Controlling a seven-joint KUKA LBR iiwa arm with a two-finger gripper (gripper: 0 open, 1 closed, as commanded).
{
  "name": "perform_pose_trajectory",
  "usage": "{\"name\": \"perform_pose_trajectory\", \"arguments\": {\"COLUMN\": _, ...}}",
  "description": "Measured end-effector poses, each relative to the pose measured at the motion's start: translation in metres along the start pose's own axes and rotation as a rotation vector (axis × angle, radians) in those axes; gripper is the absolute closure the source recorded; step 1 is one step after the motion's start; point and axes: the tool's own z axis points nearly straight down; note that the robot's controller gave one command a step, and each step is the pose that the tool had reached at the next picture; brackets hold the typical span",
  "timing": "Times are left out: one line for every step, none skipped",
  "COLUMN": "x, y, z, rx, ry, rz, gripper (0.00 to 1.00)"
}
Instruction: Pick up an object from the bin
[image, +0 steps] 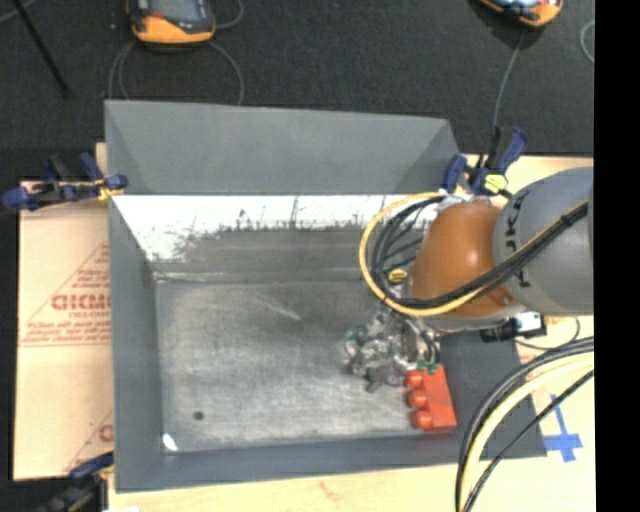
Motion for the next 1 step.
{"name": "perform_pose_trajectory", "arguments": {"x": -0.0204, "y": -0.0154, "z": -0.1747, "rx": 0.008, "ry": 0.053, "rz": -0.092, "gripper": 1.00}}
